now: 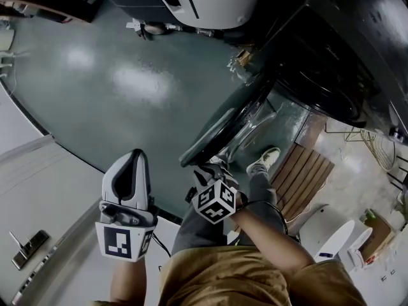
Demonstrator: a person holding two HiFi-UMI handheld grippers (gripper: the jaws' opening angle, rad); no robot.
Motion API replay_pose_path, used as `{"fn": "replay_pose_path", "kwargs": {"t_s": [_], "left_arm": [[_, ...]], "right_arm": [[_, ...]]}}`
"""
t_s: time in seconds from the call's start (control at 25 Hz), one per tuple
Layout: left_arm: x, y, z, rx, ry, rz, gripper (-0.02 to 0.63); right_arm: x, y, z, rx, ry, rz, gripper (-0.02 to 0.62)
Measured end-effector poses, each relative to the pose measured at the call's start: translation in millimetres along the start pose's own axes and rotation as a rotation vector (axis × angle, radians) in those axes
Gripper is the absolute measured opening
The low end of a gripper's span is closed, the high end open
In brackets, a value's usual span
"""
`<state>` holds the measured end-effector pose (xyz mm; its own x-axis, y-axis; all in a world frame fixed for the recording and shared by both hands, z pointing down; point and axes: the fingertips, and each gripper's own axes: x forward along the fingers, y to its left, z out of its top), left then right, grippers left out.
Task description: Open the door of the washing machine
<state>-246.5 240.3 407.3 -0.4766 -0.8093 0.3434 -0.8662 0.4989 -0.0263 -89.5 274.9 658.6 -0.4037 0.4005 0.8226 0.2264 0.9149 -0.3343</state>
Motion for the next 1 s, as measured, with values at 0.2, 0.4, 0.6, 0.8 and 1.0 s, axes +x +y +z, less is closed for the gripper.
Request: {"fn": "replay_pose_path", "kwargs": {"t_s": [0.2, 0.4, 0.6, 0.8, 1.0], "left_arm": [[-6, 13, 3, -0.013, -0.012, 0.035, 0.060], [-12, 25, 1, -0.027, -0.008, 0.064, 0.060], [-13, 33, -3, -0.041, 0.002, 0.080, 0.060], [-12, 43, -6, -0.048, 0.005, 0.092, 0.060], [-11, 50, -9, -0.055, 0.012, 0.101, 0.060]], "right_arm": [[4, -22, 29, -0.020, -0.021, -0.030, 0.074], [9, -41, 55, -0.051, -0.029, -0.056, 0.069], [17, -55, 78, -0.044, -0.044, -0.073, 0.069], [26, -69, 103, -0.076, -0.059, -0.099, 0.069], [34, -86, 126, -0.109, -0.058, -0.117, 0.069]]}}
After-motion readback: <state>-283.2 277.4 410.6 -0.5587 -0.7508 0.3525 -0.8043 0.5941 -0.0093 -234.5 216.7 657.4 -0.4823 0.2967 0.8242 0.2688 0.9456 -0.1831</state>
